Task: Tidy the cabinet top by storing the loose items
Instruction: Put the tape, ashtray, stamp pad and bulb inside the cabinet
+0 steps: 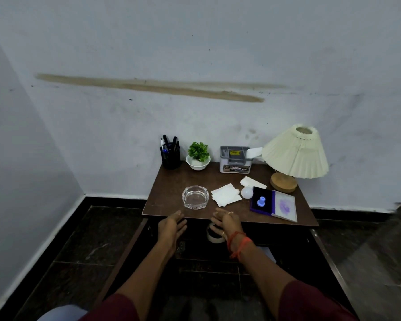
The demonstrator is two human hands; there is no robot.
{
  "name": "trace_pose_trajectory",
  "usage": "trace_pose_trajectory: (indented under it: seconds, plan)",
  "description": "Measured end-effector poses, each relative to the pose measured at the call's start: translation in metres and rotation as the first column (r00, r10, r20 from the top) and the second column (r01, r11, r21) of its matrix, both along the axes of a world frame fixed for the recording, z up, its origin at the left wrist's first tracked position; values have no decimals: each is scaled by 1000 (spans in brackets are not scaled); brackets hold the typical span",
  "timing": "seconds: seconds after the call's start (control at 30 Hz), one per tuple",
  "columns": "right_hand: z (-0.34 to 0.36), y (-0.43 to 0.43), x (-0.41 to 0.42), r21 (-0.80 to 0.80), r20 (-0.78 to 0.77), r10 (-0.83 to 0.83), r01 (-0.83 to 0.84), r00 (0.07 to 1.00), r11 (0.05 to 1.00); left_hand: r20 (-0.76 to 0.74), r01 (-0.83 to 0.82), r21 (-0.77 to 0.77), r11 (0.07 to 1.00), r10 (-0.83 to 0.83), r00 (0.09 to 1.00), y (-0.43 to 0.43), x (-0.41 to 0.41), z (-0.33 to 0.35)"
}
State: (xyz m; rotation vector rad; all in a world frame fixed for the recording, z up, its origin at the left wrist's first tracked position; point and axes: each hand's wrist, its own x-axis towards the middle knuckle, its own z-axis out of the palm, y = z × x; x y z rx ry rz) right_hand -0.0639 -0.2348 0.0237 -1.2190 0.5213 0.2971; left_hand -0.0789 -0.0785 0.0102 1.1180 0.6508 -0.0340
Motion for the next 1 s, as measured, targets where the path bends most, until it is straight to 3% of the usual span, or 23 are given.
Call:
trace_pose_trajectory:
  seconds: [0.57,1.0]
  plan:
    - [-5,19,70,30,-25,47,-47,999,998,27,-5,4,1000,5,1000,6,70,-7]
    - [-10,17,26,25,7,86,-87,996,996,84,-35,15,999,34,996,-5,23,-2]
